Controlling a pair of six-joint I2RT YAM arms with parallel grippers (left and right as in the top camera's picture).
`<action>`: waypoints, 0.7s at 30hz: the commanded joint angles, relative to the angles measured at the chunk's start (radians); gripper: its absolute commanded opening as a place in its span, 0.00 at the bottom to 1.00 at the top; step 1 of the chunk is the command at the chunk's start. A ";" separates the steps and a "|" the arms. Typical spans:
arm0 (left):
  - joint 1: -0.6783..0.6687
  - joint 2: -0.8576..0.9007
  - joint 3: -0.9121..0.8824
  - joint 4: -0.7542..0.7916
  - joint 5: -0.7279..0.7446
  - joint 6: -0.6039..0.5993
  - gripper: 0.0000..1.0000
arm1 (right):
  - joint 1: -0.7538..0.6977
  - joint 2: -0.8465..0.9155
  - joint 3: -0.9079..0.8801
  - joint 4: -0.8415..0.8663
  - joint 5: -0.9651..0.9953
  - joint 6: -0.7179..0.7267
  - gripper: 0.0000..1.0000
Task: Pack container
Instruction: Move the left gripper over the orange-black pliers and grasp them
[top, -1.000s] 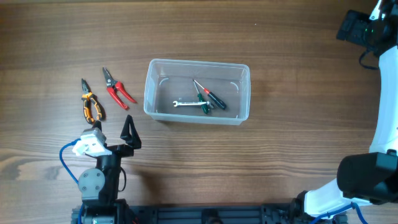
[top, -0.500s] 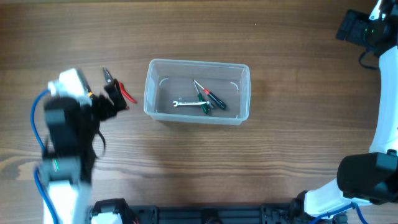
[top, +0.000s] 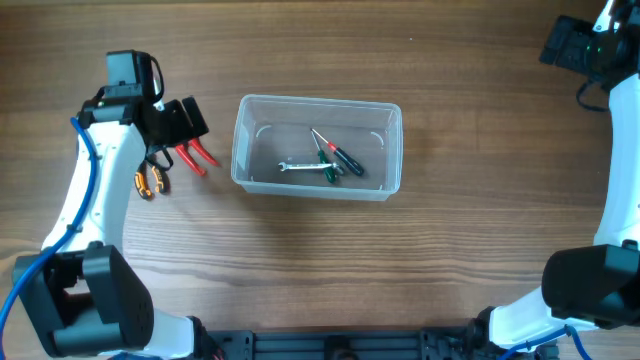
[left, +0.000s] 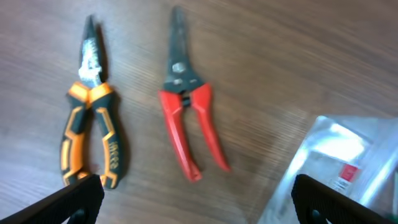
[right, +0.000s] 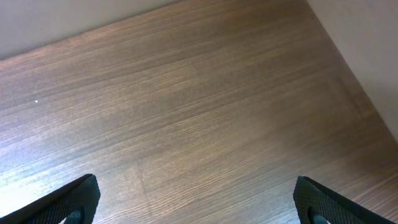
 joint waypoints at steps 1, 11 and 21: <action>0.027 0.013 0.024 -0.014 -0.106 -0.102 1.00 | 0.002 0.005 0.005 0.001 -0.001 0.019 1.00; 0.124 0.026 -0.056 0.041 -0.091 -0.021 0.88 | 0.002 0.005 0.005 0.001 -0.001 0.018 1.00; 0.180 0.150 -0.164 0.173 -0.090 0.034 0.42 | 0.002 0.005 0.005 0.001 -0.001 0.019 1.00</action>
